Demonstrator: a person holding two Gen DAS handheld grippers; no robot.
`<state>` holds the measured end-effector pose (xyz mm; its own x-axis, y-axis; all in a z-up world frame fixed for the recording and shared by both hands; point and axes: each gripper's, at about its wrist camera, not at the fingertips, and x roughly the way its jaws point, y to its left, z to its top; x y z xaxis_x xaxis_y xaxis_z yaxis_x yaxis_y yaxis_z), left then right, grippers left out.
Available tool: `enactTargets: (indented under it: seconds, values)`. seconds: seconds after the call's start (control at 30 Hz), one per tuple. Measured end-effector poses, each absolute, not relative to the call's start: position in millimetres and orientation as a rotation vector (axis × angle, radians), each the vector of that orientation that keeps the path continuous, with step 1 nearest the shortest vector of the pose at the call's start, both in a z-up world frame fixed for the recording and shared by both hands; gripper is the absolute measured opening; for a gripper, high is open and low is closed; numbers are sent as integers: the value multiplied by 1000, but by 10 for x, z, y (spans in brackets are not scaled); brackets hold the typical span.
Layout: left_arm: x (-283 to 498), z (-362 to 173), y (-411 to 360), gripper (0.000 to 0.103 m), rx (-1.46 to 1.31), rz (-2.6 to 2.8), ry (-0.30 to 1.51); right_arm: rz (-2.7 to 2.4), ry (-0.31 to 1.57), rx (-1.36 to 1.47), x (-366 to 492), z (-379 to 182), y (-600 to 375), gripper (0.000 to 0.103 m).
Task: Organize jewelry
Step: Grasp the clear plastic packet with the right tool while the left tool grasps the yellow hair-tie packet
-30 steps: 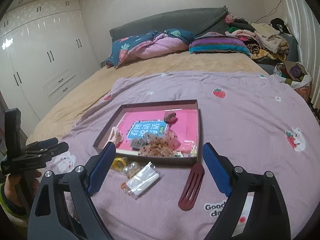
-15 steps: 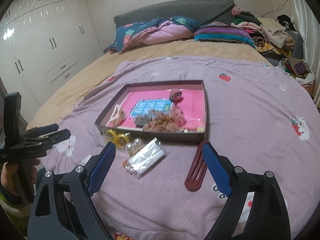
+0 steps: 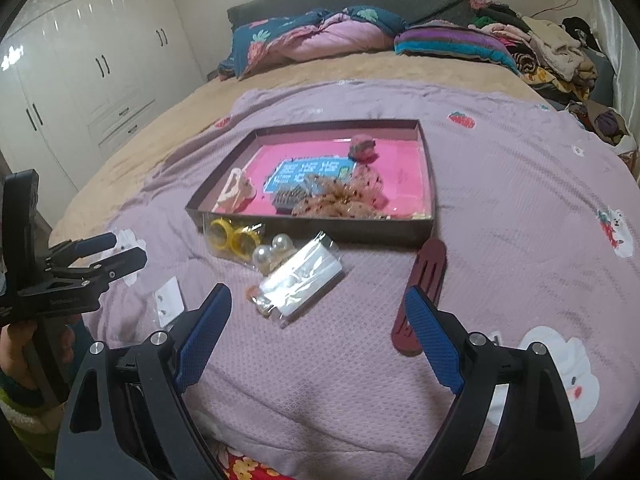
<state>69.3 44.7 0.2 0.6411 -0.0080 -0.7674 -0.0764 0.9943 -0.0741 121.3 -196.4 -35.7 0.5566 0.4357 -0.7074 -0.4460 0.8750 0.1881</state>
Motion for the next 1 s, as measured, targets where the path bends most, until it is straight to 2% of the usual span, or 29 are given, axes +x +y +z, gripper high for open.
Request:
enactTargets:
  seconds: [0.43,0.63,0.7,0.77,0.83,1.0]
  values:
    - [871,-272,528,93,-95,49,909,518,1000,101,1591,-893,-1626,86]
    - [1043,-374,527,93,-121,13,935,498,1054,166,1779,-1074,-1520,75]
    - [1113,-410,520,93,-136,4,948,488,1054,175,1807,-1103,-1506,69]
    - [1186,-447,505,93,-158,-17,960,474,1052,183,1844,-1117,-1512,59]
    - [1256,-476,478,93,-171,-29,973,474,1042,197,1859,-1113,-1541,54]
    - [1406,-540,416,93,-213,-61,992,481,1034,211,1867,-1107,-1632,51]
